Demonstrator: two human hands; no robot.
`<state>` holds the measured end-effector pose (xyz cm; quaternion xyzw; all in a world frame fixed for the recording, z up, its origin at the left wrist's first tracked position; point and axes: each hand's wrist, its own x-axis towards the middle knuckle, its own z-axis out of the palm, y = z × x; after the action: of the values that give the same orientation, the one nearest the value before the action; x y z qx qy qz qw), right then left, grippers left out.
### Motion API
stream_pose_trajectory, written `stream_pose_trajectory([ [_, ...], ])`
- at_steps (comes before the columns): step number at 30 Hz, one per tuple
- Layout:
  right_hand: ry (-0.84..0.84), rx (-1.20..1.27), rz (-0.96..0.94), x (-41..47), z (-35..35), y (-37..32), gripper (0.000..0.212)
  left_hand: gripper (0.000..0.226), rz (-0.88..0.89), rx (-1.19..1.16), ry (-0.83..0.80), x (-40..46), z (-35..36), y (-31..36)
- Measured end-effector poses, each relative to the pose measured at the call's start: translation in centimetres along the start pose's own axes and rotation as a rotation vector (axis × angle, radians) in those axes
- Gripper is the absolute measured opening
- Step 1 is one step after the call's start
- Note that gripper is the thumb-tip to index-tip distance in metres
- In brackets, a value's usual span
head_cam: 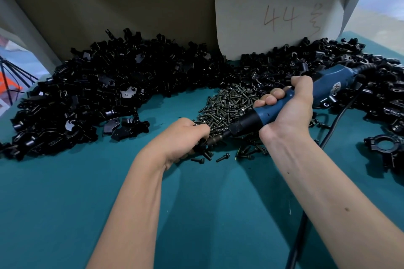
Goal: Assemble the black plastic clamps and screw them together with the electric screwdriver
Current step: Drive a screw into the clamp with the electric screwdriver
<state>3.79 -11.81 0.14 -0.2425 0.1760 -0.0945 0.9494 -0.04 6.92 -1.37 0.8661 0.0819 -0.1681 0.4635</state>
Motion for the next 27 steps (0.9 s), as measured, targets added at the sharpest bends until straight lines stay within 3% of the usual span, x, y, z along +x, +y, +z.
stream_pose_trajectory([
  [21, -0.035, 0.024, -0.009, -0.09, -0.17, 0.34, 0.029, 0.031, -0.015, 0.006, 0.034, 0.05, 0.35, 0.24],
  [27, -0.097, 0.02, -0.028, -0.23, 0.02, -0.02, 0.03, 0.019, -0.031, -0.049, 0.018, -0.21, 0.63, 0.49],
])
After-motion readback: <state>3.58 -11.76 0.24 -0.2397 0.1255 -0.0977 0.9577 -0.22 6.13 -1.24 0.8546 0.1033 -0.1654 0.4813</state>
